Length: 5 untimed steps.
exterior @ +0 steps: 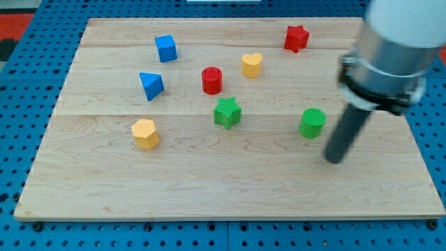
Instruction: Slide green circle towards center right
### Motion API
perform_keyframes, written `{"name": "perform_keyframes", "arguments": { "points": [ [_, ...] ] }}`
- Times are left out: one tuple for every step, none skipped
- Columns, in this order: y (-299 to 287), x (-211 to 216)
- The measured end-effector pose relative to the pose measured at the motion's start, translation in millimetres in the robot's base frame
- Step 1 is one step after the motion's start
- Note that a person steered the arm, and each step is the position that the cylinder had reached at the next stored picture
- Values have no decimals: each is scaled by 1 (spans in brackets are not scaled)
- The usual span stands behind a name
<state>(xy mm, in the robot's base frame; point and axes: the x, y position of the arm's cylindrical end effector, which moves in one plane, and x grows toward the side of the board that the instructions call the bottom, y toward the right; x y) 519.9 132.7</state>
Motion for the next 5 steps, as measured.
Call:
{"name": "perform_keyframes", "arguments": {
  "points": [
    [-34, -43],
    [-15, -76],
    [-13, -41],
    [19, -8],
    [40, -21]
  ]
}}
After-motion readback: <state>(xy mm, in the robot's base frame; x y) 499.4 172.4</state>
